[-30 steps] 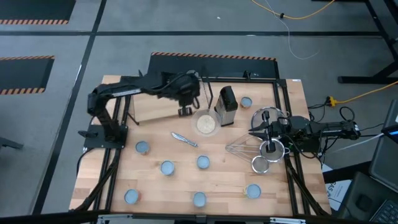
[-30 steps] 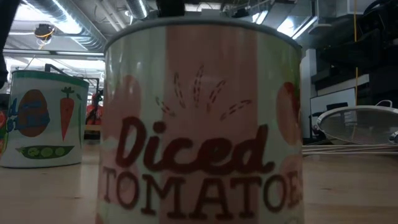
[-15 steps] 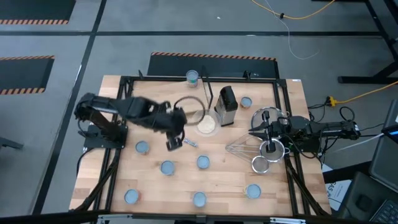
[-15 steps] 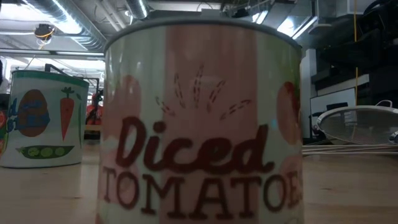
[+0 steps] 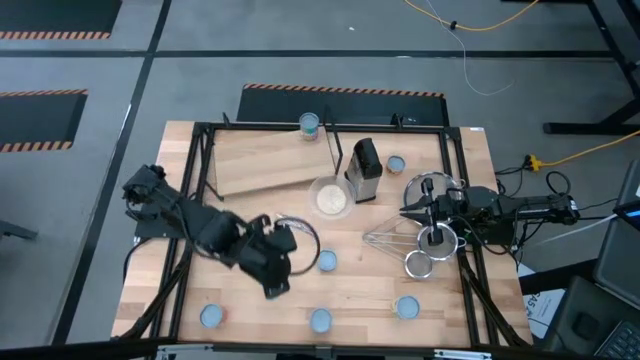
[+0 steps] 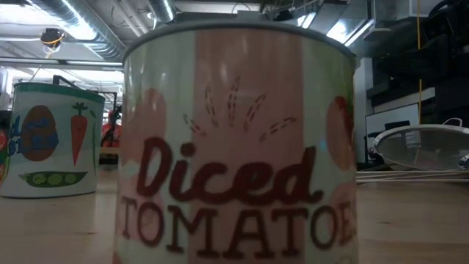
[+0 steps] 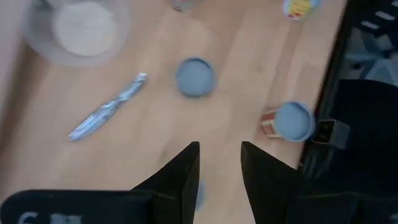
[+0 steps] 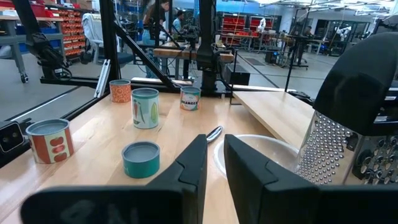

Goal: Pick and place cans onto a shelf
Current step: Put the orange can on the shelf aligned with the other green can

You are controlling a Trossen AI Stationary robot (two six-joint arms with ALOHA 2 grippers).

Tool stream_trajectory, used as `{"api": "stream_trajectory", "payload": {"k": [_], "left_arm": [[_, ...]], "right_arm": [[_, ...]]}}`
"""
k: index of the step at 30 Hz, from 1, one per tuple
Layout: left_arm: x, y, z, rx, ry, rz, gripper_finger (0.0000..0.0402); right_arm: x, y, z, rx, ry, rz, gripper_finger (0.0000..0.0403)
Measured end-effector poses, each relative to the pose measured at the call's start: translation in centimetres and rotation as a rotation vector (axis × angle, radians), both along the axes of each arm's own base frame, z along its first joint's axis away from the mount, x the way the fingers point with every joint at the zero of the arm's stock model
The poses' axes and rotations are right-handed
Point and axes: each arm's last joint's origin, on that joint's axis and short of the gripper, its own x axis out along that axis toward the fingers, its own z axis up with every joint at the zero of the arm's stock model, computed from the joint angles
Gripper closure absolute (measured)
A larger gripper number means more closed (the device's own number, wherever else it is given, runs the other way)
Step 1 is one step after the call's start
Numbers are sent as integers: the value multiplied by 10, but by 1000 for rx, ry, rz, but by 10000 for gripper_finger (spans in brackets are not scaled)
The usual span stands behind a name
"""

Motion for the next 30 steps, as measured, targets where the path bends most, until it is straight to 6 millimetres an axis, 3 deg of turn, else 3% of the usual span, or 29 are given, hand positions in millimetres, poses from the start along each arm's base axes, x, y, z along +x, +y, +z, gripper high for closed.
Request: {"api": "stream_trajectory", "payload": {"k": [7, 15, 24, 30], "left_arm": [[17, -36, -20, -68, -38, -56, 292], [26, -50, -43, -171, 67, -17, 292], [13, -47, -48, -126, 183, 55, 292], [-9, -66, -55, -176, 282, 108, 292]], "right_arm": [[0, 0, 0, -1, -2, 0, 342], [0, 0, 0, -1, -2, 0, 342], [0, 0, 0, -1, -2, 0, 342], [0, 0, 0, -1, -1, 0, 342]]}}
